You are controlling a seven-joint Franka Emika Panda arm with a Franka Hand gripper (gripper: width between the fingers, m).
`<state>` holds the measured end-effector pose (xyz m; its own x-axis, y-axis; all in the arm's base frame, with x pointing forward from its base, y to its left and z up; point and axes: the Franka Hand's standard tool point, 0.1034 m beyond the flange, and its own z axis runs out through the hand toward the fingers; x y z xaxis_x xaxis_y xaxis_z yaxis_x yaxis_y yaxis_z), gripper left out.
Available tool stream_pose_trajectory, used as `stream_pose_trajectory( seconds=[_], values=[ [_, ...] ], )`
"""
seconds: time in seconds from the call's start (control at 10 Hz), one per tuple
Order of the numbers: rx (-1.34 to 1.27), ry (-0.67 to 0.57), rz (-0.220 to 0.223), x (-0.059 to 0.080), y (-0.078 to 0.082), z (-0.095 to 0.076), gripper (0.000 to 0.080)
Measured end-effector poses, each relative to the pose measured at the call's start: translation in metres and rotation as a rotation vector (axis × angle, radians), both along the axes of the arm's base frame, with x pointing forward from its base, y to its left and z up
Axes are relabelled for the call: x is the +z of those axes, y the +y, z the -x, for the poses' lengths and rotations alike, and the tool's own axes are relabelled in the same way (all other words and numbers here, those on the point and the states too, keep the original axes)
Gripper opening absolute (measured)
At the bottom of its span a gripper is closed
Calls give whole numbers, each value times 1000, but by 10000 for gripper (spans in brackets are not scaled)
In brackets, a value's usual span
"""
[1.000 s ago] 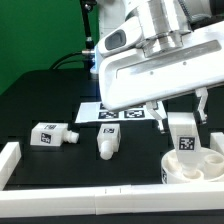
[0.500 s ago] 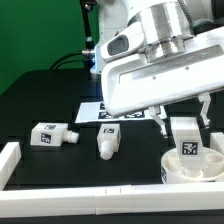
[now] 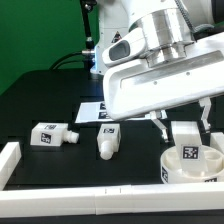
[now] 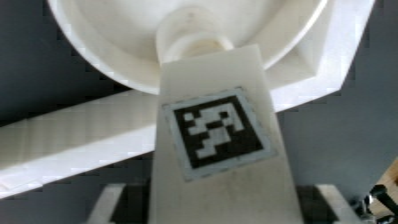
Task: Assemble stool
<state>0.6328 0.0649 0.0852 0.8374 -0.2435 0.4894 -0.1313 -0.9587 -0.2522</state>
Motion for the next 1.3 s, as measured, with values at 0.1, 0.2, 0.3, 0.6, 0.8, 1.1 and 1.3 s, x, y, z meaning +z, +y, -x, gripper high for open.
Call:
stream_pose_trajectory(
  seconds=[0.1,0.2,0.3,0.6,0.8,1.1,1.3],
  values=[
    [-2,-4,2,0,-1,0,324],
    [-3,-5,3,0,-1,0,324],
    [-3,-5,3,0,-1,0,324],
    [13,31,-12,-1,3,2,543],
    [47,81,-22,15,1,2,627],
    [218,338,-62,33,-2,4,648],
    [288,392,-52,34,3,2,649]
  ],
)
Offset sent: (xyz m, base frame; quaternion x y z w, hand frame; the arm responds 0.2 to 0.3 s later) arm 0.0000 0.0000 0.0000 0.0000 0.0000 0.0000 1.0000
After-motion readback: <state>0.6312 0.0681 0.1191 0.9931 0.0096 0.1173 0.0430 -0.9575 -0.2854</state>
